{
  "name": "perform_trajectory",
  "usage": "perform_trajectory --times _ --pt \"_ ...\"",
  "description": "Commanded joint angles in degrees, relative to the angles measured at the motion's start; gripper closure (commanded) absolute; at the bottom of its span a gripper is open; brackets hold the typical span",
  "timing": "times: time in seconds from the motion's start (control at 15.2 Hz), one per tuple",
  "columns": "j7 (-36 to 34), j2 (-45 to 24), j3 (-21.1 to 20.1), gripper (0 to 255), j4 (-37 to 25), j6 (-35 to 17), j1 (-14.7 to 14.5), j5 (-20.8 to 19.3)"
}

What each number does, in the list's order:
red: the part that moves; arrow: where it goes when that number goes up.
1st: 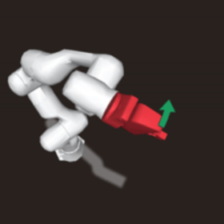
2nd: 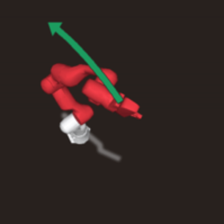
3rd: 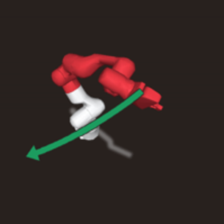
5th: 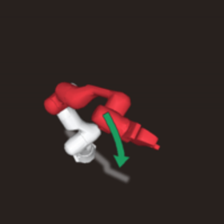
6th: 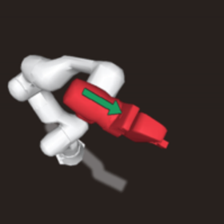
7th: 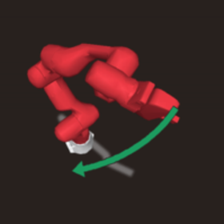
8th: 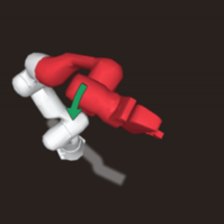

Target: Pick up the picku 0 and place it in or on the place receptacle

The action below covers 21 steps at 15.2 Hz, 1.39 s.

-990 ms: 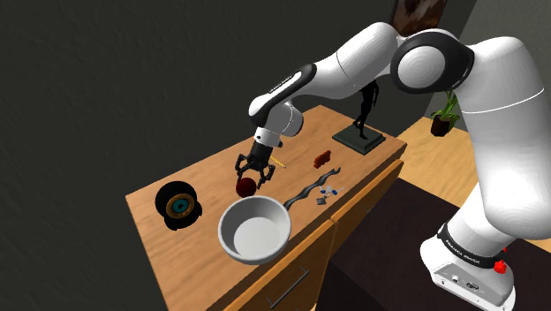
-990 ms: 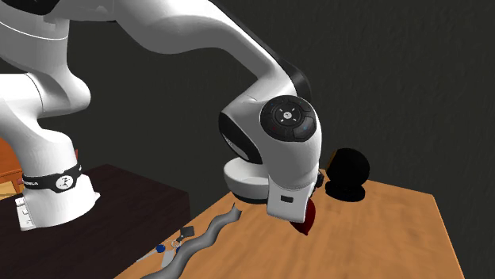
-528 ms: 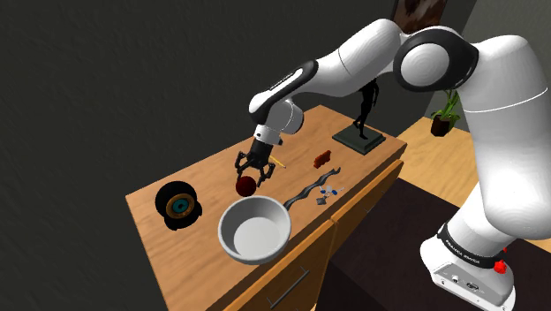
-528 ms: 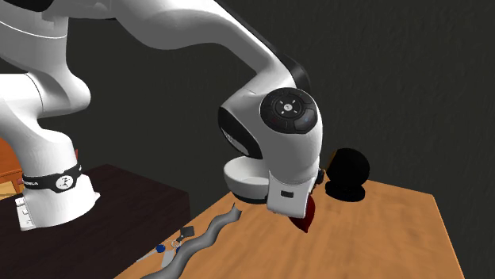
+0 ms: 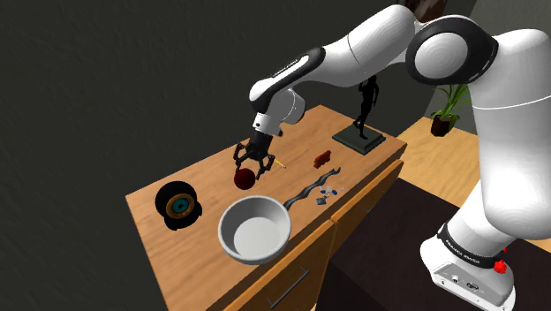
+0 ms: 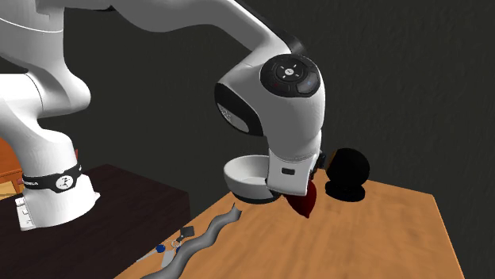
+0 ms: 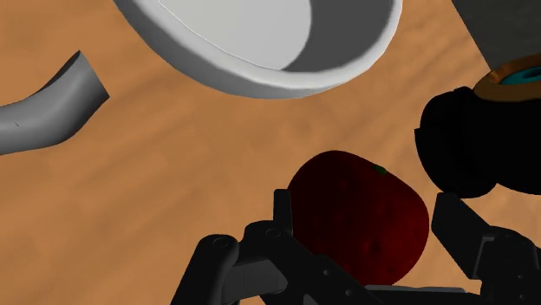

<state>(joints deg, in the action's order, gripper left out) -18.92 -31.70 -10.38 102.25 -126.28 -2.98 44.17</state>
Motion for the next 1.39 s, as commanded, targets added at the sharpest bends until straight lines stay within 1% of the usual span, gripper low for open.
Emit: perform_trajectory --times 0.0,1.19,1.32 --pt "-0.9 1.0 0.1 255 -0.2 0.9 0.0 -0.3" --pt "-7.5 8.6 0.7 255 -2.1 8.6 0.3 -2.8" --pt "-7.6 12.0 -0.1 255 2.5 6.7 -0.6 -1.6"
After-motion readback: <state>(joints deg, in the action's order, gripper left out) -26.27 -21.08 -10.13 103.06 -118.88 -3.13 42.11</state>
